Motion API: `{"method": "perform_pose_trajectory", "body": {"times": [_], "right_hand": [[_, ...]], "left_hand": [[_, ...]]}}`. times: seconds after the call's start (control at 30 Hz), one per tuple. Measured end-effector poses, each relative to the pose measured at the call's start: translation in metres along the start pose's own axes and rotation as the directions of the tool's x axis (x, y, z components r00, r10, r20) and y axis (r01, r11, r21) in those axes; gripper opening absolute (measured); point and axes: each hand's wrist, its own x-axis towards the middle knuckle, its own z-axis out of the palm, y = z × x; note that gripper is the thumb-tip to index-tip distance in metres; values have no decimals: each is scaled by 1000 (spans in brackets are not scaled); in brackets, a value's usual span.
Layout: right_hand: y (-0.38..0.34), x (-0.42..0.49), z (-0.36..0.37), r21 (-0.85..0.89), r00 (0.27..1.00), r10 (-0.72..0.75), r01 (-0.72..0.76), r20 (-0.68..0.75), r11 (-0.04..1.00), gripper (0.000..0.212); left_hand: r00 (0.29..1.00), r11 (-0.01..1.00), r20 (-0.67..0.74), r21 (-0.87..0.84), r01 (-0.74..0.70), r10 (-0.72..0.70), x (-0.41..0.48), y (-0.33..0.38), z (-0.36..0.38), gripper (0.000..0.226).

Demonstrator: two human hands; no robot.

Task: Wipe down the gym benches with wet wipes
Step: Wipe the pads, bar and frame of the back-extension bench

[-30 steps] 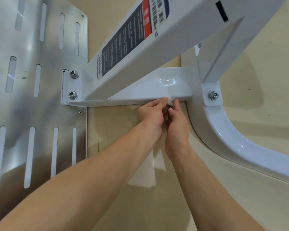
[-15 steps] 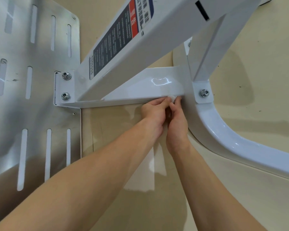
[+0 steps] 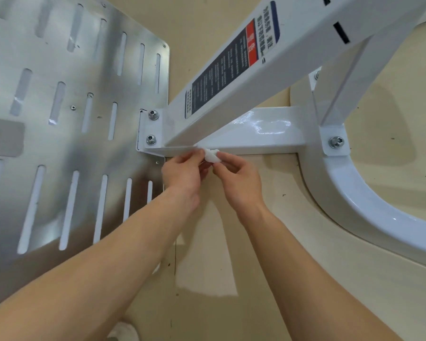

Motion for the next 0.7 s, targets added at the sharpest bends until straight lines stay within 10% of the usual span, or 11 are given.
{"method": "perform_pose_trajectory", "body": {"times": [0.2, 0.4, 0.7], "right_hand": [[-20, 2, 26, 79, 998, 59, -59, 2, 995, 19], [-21, 10, 71, 539, 966, 254, -240, 50, 807, 21], [-21, 18, 95, 484, 930, 352, -261, -106, 835, 7]], "left_hand": [[993, 998, -99, -17, -69, 67, -1, 20, -28, 8], [974, 994, -197, -2, -113, 111, 19, 35, -30, 11], [981, 973, -156, 218, -82, 117, 29, 29, -36, 14]]}}
